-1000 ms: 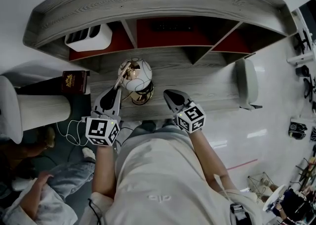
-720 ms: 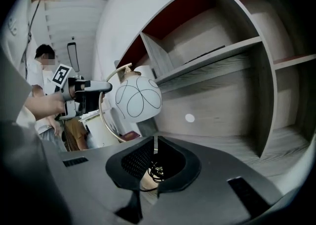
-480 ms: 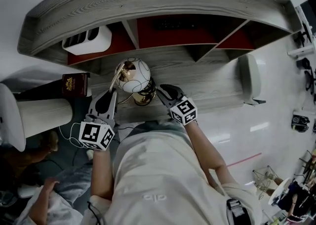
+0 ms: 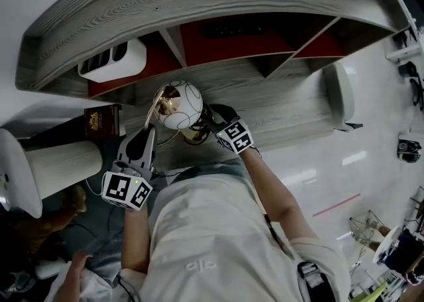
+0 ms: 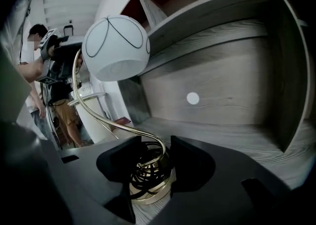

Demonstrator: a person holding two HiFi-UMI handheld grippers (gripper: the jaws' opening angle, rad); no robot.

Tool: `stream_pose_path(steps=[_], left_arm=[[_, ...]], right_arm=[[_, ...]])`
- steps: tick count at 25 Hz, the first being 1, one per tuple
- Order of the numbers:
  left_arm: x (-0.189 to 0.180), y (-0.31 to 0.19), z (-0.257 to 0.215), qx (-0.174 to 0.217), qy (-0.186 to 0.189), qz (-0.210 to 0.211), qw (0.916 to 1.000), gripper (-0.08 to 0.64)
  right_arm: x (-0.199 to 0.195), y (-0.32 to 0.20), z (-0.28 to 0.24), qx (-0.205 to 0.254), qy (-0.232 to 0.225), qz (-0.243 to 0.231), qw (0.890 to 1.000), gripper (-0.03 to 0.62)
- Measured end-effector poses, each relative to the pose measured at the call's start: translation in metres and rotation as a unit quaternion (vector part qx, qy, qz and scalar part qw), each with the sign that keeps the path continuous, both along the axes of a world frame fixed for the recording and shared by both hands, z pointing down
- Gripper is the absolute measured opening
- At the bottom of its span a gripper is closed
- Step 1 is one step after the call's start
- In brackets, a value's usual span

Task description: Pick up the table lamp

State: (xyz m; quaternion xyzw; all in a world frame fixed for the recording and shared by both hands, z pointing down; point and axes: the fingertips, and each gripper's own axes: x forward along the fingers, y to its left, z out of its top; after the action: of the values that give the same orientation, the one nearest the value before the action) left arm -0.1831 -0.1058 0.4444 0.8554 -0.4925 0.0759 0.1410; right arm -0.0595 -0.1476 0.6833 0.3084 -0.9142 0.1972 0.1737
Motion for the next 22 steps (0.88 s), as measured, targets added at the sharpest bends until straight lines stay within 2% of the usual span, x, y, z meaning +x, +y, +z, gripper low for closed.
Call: stream_pose_path(steps=[9, 15, 19, 22], left_arm=[[-0.022, 0.000, 0.002, -0.007, 0.016, 0.007, 0.9998, 0.037], [-0.030, 0.002, 0.003, -0.008, 0.023, 0.017, 0.9996, 0.037], [-0.037, 0.003, 0.004, -0.009, 0.027, 0.014, 0.9995, 0.037], [-0.044, 0.003, 0.005, -0.013, 0.037, 0.004, 0.9992, 0.037]], right_arm=[[-0.037, -0.010, 0.030, -0.006, 0.013, -0.017, 1.000, 0.218], [-0.048, -0.026, 0.041, -0.015, 0.029, 0.003, 0.999, 0.211], [-0.051, -0.035, 0.043, -0.019, 0.039, 0.015, 0.999, 0.168], [-0.053, -0.043, 0.042, -0.013, 0.055, 0.021, 0.998, 0.101]])
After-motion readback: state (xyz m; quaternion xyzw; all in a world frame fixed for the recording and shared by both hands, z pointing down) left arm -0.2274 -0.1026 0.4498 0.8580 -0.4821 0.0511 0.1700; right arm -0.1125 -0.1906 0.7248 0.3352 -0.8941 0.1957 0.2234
